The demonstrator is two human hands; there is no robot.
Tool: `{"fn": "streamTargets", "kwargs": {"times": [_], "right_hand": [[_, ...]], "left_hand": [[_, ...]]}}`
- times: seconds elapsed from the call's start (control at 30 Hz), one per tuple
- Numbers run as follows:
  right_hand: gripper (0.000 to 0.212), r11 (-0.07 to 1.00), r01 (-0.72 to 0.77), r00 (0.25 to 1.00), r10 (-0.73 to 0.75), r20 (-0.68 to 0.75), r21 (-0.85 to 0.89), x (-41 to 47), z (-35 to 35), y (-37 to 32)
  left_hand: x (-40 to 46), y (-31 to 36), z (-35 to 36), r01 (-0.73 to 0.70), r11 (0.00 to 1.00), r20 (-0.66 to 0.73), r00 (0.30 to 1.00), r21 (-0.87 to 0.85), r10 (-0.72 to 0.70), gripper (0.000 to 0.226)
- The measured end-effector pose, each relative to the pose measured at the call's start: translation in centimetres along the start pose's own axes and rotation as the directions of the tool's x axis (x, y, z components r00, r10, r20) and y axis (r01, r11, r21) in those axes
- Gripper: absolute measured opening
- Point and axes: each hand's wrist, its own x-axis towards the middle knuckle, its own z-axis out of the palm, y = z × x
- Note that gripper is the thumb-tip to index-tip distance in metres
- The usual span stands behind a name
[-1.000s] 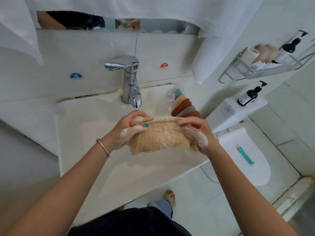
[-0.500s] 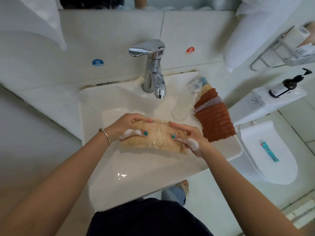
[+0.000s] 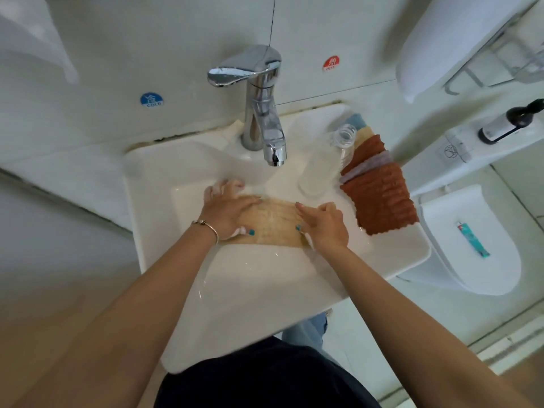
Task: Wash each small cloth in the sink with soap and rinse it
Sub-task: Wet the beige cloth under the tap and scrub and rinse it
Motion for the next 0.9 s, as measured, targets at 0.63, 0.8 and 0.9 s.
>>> {"fn": "streamTargets", "kwargs": {"times": [0.63, 0.8, 0.9], "right_hand": [[0.047, 0.645, 0.639, 0.767, -0.493, -0.411, 0.419, -5.4, -11.3, -13.4], [0.041, 0.510, 0.858, 0.490, -0.778, -0.393, 0.060, -1.6, -13.5, -19.6], [0.042, 0.492, 0.863, 0.505, -0.850, -0.147, 0.116, -0.2, -14.2, -22.4]], "left_hand": [[-3.3, 2.0, 5.3, 0.060, 0.994, -0.020, 0.998, 0.090, -0.059, 0.109], [-3.4, 2.2, 5.2, 0.092, 0.989, 0.003, 0.996, 0.114, -0.093, 0.105], [-3.4, 2.1, 5.3, 0.099, 0.990, 0.018, 0.995, 0.104, -0.101, 0.097]]}}
